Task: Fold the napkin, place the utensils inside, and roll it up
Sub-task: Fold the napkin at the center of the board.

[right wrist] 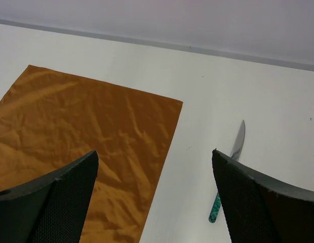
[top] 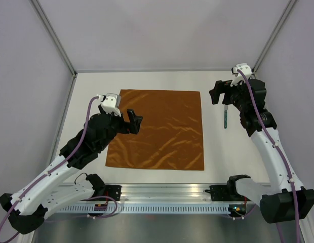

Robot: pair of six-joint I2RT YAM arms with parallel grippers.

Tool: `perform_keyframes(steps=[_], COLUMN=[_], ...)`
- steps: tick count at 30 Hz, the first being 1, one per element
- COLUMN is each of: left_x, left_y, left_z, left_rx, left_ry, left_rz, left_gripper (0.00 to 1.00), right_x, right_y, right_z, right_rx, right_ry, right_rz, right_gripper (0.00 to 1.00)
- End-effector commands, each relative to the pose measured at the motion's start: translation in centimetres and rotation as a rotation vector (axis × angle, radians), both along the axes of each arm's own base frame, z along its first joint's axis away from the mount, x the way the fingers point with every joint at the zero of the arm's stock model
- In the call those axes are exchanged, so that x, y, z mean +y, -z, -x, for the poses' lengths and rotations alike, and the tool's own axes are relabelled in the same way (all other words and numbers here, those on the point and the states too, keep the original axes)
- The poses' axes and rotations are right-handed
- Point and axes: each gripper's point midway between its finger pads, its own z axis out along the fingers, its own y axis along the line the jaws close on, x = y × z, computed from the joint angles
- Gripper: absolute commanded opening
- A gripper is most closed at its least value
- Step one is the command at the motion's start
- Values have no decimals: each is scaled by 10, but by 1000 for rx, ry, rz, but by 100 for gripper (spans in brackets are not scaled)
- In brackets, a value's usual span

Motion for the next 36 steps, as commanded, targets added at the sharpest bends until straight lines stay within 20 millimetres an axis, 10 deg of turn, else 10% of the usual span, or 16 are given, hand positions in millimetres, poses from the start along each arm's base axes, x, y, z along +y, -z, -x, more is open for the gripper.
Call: perform_keyframes(steps=[1,7,14,19,24,36], left_x=[4,10,21,31,42,46], left_y=[-12,-34,-107,-149,-168,-156], left_z=[2,3,-2,-7,-2,2], left_rx=[-31,-58,-165,-226,-257,-213], left_ry=[2,-25,-77,-139,-167,-182], left_rz=[1,34,79,98,139,144], left_gripper=[100,100,100,100,100,100], right_x=[-4,10,62,200,287,440], right_y=[-1,9,33,60,107,154], right_z=[0,2,-2,42,87,176], right_rx=[1,28,117,191,269,235], right_ry=[24,-55,-211,-518,-727,-1013], right_rz=[1,-8,-16,69,178,250], right_gripper=[98,98,92,82,72,57])
